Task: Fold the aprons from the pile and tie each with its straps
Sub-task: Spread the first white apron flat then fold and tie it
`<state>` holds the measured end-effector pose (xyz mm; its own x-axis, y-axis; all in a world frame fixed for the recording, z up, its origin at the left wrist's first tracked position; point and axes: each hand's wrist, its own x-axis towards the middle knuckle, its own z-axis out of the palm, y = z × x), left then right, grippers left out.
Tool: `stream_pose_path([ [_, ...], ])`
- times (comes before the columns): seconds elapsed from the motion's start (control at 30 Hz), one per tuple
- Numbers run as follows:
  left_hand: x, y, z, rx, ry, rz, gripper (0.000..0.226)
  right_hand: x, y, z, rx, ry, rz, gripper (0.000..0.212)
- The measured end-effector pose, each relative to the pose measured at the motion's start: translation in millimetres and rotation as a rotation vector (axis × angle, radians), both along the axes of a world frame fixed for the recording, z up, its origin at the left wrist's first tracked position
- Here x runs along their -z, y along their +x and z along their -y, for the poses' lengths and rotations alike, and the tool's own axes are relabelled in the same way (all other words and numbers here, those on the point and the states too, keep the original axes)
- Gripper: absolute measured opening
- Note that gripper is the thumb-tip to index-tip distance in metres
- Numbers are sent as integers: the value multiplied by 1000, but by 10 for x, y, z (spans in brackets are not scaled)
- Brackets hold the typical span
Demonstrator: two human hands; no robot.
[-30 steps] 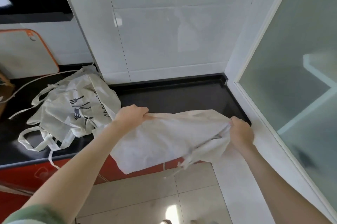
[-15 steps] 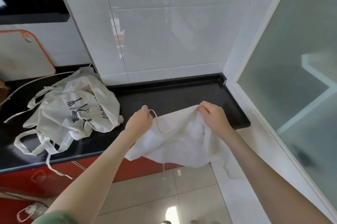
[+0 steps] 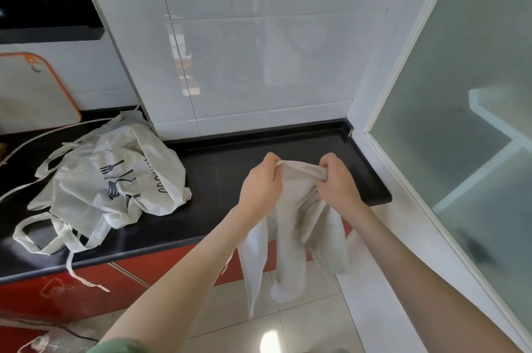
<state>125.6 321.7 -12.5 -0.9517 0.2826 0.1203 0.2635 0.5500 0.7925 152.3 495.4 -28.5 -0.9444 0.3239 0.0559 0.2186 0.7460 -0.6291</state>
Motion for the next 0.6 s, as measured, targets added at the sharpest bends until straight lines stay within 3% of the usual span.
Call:
stream_pose_path([
  [0.13, -11, -77, 89, -115, -204, -70, 16, 212, 78, -178, 168, -67, 191, 47],
  [0.23, 69, -138, 186, -184, -321, -48, 32, 323, 121, -231, 114, -4, 342, 30],
  [0.33, 121, -164, 300, -296, -278, 10, 38, 418, 152, -290, 127, 90, 429, 21],
  [0.47, 157, -243, 555, -446, -166, 25, 46, 550, 203, -475, 282, 39, 391, 23],
  [0.6, 166, -307, 797, -534, -185, -12, 50, 481, 225, -555, 284, -228, 169, 20],
])
